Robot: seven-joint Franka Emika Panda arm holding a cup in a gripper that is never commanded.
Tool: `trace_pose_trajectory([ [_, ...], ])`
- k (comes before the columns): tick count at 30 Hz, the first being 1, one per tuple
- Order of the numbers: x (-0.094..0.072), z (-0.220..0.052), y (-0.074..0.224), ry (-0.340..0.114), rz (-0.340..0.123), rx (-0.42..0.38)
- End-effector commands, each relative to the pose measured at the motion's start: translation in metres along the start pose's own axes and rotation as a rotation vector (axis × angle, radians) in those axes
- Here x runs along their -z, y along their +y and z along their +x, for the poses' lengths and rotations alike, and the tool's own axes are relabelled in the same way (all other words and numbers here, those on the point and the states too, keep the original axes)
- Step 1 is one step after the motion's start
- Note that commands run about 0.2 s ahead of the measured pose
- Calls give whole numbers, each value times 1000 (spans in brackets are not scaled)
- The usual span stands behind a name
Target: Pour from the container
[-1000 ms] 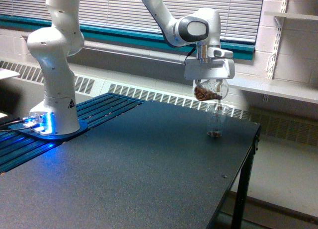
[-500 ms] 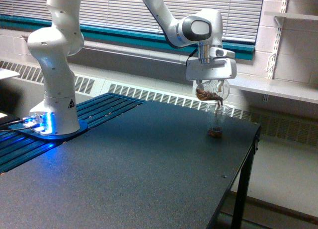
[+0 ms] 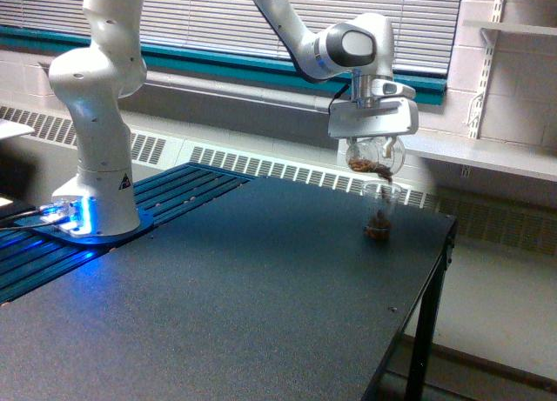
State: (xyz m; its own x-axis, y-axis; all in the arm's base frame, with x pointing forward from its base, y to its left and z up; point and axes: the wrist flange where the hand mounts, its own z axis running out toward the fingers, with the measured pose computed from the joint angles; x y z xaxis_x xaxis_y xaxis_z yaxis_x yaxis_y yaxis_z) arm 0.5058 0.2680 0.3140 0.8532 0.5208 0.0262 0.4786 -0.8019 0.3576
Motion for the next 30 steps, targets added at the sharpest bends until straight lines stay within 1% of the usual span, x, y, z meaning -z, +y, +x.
trace_pose_trajectory([
  [1, 10, 6, -9, -12, -34, 44],
  [8, 13, 10, -12, -33, -61, 72],
  [19, 17, 17, -17, -67, -88, 110],
  [24, 19, 19, -20, -91, -104, 125],
  [30, 20, 23, -18, -114, -100, 130],
])
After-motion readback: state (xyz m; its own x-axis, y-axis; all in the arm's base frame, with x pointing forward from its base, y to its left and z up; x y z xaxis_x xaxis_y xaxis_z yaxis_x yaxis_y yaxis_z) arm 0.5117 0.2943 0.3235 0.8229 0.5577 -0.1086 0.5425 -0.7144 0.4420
